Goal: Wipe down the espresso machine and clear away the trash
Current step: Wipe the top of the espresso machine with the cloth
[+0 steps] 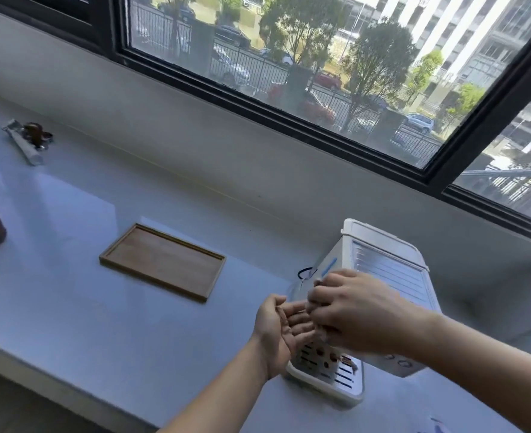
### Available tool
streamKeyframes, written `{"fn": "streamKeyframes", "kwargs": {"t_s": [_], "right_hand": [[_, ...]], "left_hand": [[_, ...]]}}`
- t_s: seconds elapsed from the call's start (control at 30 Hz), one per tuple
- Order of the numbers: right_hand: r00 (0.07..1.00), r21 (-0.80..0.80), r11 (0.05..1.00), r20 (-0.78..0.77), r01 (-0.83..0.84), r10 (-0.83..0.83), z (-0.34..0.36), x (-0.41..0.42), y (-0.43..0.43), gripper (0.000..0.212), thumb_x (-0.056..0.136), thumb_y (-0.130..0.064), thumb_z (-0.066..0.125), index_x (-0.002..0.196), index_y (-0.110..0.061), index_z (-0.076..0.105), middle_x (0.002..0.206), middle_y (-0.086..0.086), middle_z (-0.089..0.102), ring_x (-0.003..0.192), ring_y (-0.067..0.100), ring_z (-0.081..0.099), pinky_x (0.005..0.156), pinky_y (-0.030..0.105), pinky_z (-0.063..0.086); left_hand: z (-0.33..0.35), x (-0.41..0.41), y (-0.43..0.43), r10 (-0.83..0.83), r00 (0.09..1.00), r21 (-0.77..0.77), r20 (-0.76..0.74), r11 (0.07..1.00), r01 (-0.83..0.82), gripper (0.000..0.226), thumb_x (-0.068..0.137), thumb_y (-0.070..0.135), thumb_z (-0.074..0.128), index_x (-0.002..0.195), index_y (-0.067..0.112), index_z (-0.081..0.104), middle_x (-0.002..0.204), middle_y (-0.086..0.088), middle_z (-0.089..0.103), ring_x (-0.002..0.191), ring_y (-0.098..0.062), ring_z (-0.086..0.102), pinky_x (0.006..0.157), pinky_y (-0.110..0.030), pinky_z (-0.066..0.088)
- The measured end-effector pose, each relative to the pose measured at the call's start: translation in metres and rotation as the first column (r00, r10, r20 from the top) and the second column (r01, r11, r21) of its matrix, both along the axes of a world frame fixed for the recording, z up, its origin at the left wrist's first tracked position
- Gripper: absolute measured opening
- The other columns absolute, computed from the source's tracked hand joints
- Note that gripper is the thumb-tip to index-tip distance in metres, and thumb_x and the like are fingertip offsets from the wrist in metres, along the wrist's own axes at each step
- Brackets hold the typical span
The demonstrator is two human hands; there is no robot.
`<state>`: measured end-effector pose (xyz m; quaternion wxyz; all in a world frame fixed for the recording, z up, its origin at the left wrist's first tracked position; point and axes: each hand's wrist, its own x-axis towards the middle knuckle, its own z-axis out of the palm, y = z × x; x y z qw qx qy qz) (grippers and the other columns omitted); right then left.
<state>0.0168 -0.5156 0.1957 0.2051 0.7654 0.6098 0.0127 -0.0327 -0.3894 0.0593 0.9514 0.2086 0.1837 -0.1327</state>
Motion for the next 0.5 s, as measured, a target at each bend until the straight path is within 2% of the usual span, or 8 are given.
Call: {"fn": "streamKeyframes", "kwargs": {"t_s": [0.1,0.17,0.23,0.3,0.4,0.5], "right_hand": [[0.971,0.213,0.956,-0.167,0.203,-0.169,0.011,0.041,-0.003,0.02,0.088,-0.043,0.057,0.096,-0.031,0.072,0.104,-0.011,0.067,0.099,0.015,0.06,0.089,0.033,0.048],[0.94,0.317,0.9,-0.26,0.299,-0.221,0.011,0.072,0.001,0.017,0.089,-0.034,0.067,0.099,-0.024,0.075,0.109,-0.005,0.07,0.104,0.019,0.062,0.096,0.035,0.045],[0.937,0.413,0.846,-0.236,0.338,-0.259,0.006,0.097,0.006,0.015,0.09,-0.028,0.069,0.1,-0.019,0.076,0.111,-0.001,0.07,0.104,0.025,0.063,0.098,0.038,0.044],[0.937,0.451,0.822,-0.216,0.346,-0.275,0.002,0.108,0.009,0.016,0.09,-0.027,0.069,0.102,-0.019,0.075,0.112,-0.001,0.07,0.103,0.027,0.063,0.097,0.04,0.044],[0.933,0.515,0.782,-0.256,0.352,-0.252,-0.004,0.094,0.0,0.015,0.09,-0.024,0.069,0.103,-0.019,0.074,0.117,-0.003,0.068,0.106,0.027,0.062,0.098,0.043,0.043],[0.938,0.605,0.725,-0.296,0.329,-0.178,-0.018,0.051,-0.027,0.02,0.095,-0.032,0.061,0.112,-0.026,0.07,0.13,-0.011,0.06,0.117,0.02,0.057,0.103,0.038,0.041]], "left_hand": [[0.003,0.001,-0.007,0.032,0.999,0.141,-0.02,0.99,-0.028,0.043,0.096,0.021,0.037,0.107,-0.007,0.068,0.097,-0.023,0.067,0.081,-0.031,0.067,0.083,-0.043,0.056],[0.006,0.002,-0.015,0.035,0.999,0.416,0.014,0.909,-0.038,0.033,0.095,0.01,0.043,0.101,0.001,0.073,0.093,-0.015,0.072,0.081,-0.025,0.069,0.083,-0.038,0.058],[0.008,0.002,-0.024,-0.021,0.997,0.698,0.069,0.716,-0.033,0.03,0.096,0.009,0.047,0.115,0.007,0.071,0.105,-0.01,0.073,0.095,-0.021,0.069,0.091,-0.038,0.057],[0.01,0.001,-0.032,-0.091,0.988,0.863,0.127,0.501,-0.065,0.032,0.096,0.015,0.047,0.121,0.015,0.067,0.114,-0.005,0.071,0.106,-0.021,0.065,0.096,-0.041,0.053],[0.014,0.001,-0.04,-0.08,0.988,0.967,0.13,0.231,-0.109,0.036,0.092,0.012,0.044,0.121,0.018,0.066,0.114,-0.006,0.069,0.107,-0.027,0.061,0.09,-0.038,0.05],[0.019,-0.002,-0.045,-0.082,0.986,0.989,0.146,0.024,-0.145,0.026,0.09,0.007,0.041,0.101,0.013,0.064,0.102,-0.012,0.065,0.096,-0.034,0.057,0.079,-0.043,0.047]]}}
